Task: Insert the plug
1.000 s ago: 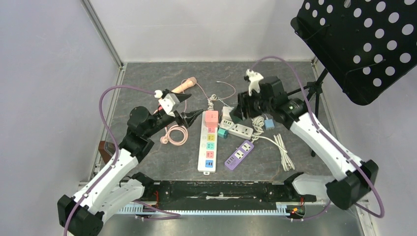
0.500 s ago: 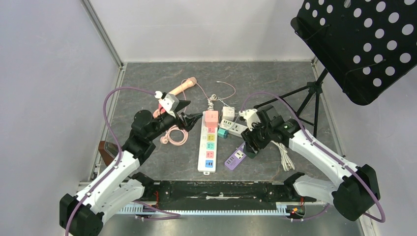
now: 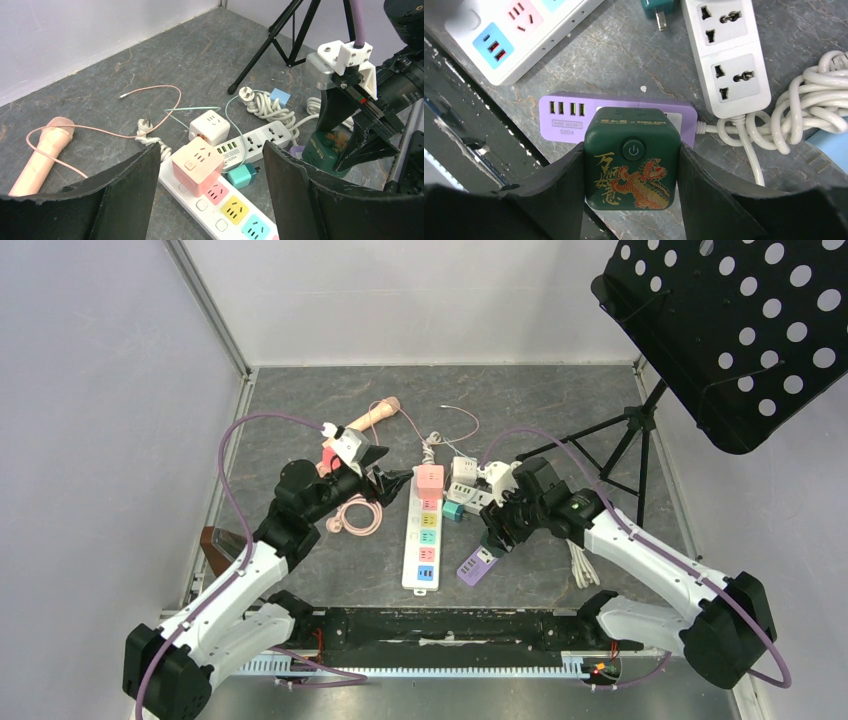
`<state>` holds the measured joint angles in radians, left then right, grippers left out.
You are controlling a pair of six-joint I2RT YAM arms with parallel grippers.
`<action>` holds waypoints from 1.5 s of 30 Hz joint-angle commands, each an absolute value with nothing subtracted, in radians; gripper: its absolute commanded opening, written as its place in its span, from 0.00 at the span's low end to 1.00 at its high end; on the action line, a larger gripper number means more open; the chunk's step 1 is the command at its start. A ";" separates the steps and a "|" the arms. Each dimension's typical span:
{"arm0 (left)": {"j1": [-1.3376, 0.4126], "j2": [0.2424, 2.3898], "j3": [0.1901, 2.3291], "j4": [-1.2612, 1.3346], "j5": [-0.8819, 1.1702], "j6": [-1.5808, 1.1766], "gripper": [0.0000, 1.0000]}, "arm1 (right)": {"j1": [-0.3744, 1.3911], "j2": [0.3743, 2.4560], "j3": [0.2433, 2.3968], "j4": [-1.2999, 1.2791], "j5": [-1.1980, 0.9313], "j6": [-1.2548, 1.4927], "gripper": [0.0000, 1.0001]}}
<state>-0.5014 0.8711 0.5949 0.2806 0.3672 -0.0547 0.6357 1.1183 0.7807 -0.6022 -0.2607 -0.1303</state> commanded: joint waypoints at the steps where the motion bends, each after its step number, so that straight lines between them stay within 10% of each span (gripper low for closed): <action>1: -0.502 0.876 0.602 0.282 0.351 -0.059 0.80 | 0.660 1.090 0.762 -0.548 -0.173 -0.038 0.00; 45: -0.502 0.903 0.609 0.211 0.268 -0.001 0.80 | 0.860 1.111 0.681 -0.583 -0.081 0.036 0.00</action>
<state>-0.5014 0.9035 0.5945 0.2100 0.2863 -0.0399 0.8551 1.0672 0.6865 -0.4889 0.0040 0.0868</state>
